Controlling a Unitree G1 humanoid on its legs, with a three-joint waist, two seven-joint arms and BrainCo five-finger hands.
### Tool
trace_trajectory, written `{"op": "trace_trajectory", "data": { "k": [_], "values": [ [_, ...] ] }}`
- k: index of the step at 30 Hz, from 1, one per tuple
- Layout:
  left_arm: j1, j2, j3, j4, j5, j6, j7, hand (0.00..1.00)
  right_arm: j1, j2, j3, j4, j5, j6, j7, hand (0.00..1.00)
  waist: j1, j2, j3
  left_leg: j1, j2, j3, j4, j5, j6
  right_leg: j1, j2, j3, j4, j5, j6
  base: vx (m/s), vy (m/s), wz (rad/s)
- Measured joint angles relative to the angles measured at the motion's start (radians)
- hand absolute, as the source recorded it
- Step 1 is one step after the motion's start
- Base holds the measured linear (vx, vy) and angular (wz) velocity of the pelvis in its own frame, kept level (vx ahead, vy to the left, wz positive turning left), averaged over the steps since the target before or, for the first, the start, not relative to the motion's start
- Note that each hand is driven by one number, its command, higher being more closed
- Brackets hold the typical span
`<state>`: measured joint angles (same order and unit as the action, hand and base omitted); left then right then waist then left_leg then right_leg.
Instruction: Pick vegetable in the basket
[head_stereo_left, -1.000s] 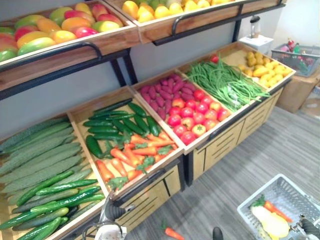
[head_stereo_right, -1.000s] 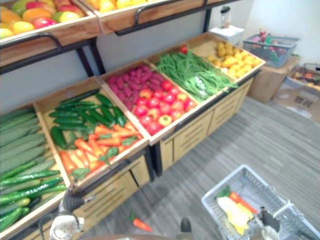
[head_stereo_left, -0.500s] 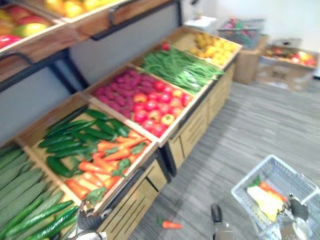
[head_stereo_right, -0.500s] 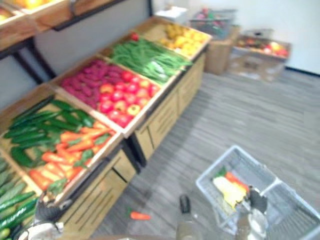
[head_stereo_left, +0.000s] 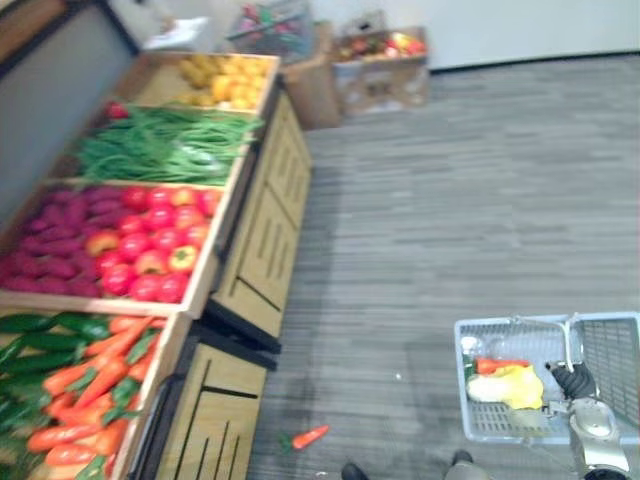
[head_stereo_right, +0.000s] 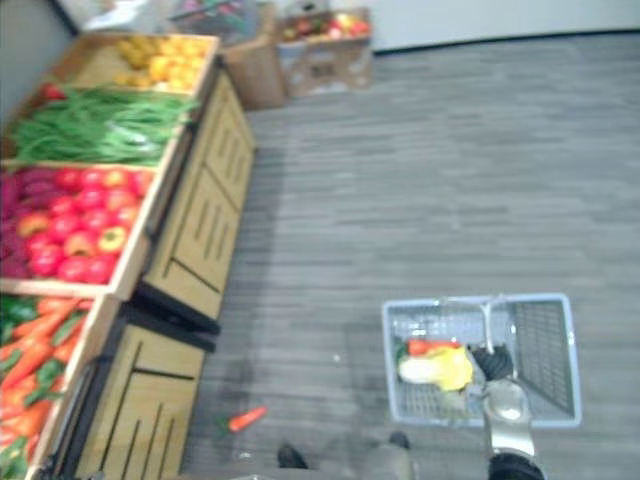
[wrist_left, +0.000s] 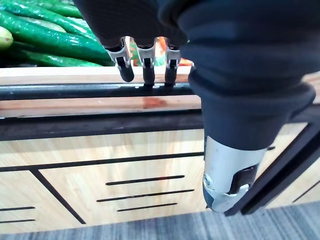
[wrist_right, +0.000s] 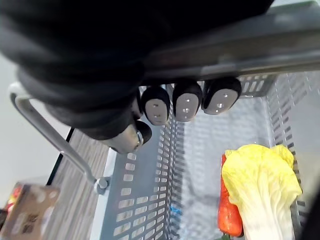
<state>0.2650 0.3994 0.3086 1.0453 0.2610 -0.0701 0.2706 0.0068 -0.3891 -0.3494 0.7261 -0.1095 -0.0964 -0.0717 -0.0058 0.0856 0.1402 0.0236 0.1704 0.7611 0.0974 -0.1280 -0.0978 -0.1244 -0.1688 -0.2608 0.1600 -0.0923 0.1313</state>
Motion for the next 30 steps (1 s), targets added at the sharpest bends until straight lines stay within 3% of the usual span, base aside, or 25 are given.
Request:
{"op": "trace_trajectory", "data": {
  "k": [2,5,6,8,11,13,16,17,20,22,23,24,25,27,28,30],
  "values": [
    [-0.008,-0.064,-0.149,0.032,0.039,-0.015,-0.117,0.00,0.020,-0.005,-0.012,0.003,0.000,0.007,0.000,1.00,-0.021,-0.006,-0.002,0.006,0.014,0.016,-0.005,0.014,-0.005,0.006,0.026,0.026,-0.052,0.038,-0.007,-0.06,-0.099,-0.42],
    [-0.051,-0.220,-0.216,0.027,0.055,-0.030,-0.165,0.00,0.044,0.040,0.015,0.007,0.001,0.007,0.013,1.00,-0.026,-0.047,-0.011,0.007,0.044,0.035,0.050,0.015,-0.005,0.021,0.039,0.048,-0.089,0.064,-0.020,-0.10,-0.085,-0.39],
    [-0.068,-0.210,-0.190,0.016,0.071,-0.038,-0.159,0.00,0.062,0.059,0.015,0.008,0.002,0.006,0.017,1.00,-0.026,-0.065,-0.011,0.010,0.069,0.035,0.080,0.015,-0.005,0.034,0.053,0.046,-0.094,0.067,-0.024,-0.09,-0.113,-0.16],
    [-0.074,-0.195,-0.209,0.019,0.079,-0.039,-0.180,0.00,0.068,0.059,0.013,0.010,0.002,0.006,0.017,1.00,-0.029,-0.069,-0.011,0.009,0.097,0.029,0.124,0.015,-0.005,0.044,0.064,0.042,-0.095,0.071,-0.030,-0.08,-0.114,-0.12],
    [-0.076,-0.218,-0.227,0.021,0.114,-0.036,-0.170,0.00,0.070,0.022,0.002,0.010,0.013,0.001,0.014,1.00,-0.049,-0.023,-0.006,-0.006,0.124,0.006,0.197,0.022,-0.004,0.059,0.066,0.042,-0.094,0.070,-0.035,-0.08,-0.094,-0.04],
    [-0.076,-0.233,-0.239,0.023,0.116,-0.035,-0.169,0.00,0.076,0.015,0.002,0.011,0.034,0.001,0.013,1.00,-0.047,-0.007,-0.012,-0.022,0.118,-0.059,0.233,0.049,0.005,0.063,0.056,0.052,-0.093,0.062,-0.050,-0.07,-0.054,-0.03],
    [-0.075,-0.237,-0.243,0.018,0.115,-0.038,-0.166,0.00,0.073,0.018,0.011,0.019,0.043,0.000,0.013,1.00,-0.033,-0.004,-0.009,-0.098,0.092,-0.257,0.342,0.109,0.029,0.068,0.034,0.083,-0.096,0.046,-0.063,-0.08,-0.041,-0.08],
    [-0.074,-0.246,-0.241,0.021,0.114,-0.037,-0.164,0.00,0.071,0.017,0.011,0.029,0.048,-0.003,0.013,1.00,-0.018,-0.004,-0.008,-0.118,0.058,-0.355,0.329,0.093,0.020,0.064,0.029,0.104,-0.099,0.046,-0.064,-0.03,-0.028,-0.26],
    [-0.064,-0.262,-0.240,0.032,0.115,-0.037,-0.163,0.00,0.052,0.024,0.014,0.045,0.049,-0.004,0.012,1.00,-0.003,-0.004,-0.008,-0.127,-0.028,-0.501,0.211,0.062,0.015,0.054,0.028,0.156,-0.105,0.046,-0.064,0.00,0.040,-0.31],
    [-0.053,-0.278,-0.240,0.030,0.115,-0.037,-0.167,0.00,0.042,0.026,0.014,0.046,0.050,-0.005,0.012,1.00,0.009,0.001,-0.006,-0.125,-0.067,-0.540,0.097,0.054,0.003,0.038,0.032,0.177,-0.094,0.046,-0.064,0.00,0.140,-0.39],
    [-0.043,-0.299,-0.241,0.029,0.115,-0.037,-0.168,0.00,0.029,0.020,0.014,0.044,0.050,-0.006,0.012,1.00,0.012,0.028,-0.005,-0.121,-0.068,-0.578,-0.010,0.018,-0.015,0.017,0.060,0.184,-0.079,0.047,-0.061,0.00,0.175,-0.50],
    [-0.045,-0.306,-0.239,0.033,0.115,-0.035,-0.168,0.00,0.023,0.023,0.012,0.049,0.050,-0.008,0.009,1.00,0.020,0.038,-0.005,-0.118,-0.071,-0.588,-0.016,0.050,0.009,0.007,0.070,0.190,-0.067,0.051,-0.054,0.05,0.176,-0.47],
    [-0.047,-0.319,-0.228,0.028,0.115,-0.035,-0.162,0.00,0.023,0.034,0.015,0.046,0.050,-0.011,0.008,1.00,0.032,0.037,0.004,-0.118,-0.075,-0.568,-0.015,0.041,0.009,-0.012,0.058,0.179,0.008,0.040,-0.067,0.12,0.166,-0.27],
    [-0.045,-0.313,-0.218,0.022,0.115,-0.035,-0.162,0.00,0.022,0.046,0.014,0.034,0.051,-0.010,0.000,1.00,0.036,0.015,0.018,-0.105,-0.092,-0.543,0.029,0.007,0.000,-0.029,0.032,0.155,0.101,-0.032,-0.070,0.17,0.131,-0.33],
    [-0.037,-0.318,-0.197,0.022,0.115,-0.034,-0.163,0.00,0.017,0.059,0.017,0.020,0.050,-0.010,-0.010,1.00,0.040,0.012,0.021,-0.110,-0.089,-0.519,0.107,-0.024,0.007,-0.010,0.029,0.190,0.081,-0.058,-0.047,0.21,0.105,-0.56],
    [-0.034,-0.325,-0.188,0.028,0.115,-0.036,-0.166,0.00,0.010,0.077,0.055,0.011,0.049,-0.009,-0.010,1.00,0.043,-0.006,0.032,-0.202,-0.077,-0.531,0.330,-0.053,0.015,0.048,0.024,0.237,0.016,-0.056,-0.044,0.21,0.099,-0.58]
  ]
}}
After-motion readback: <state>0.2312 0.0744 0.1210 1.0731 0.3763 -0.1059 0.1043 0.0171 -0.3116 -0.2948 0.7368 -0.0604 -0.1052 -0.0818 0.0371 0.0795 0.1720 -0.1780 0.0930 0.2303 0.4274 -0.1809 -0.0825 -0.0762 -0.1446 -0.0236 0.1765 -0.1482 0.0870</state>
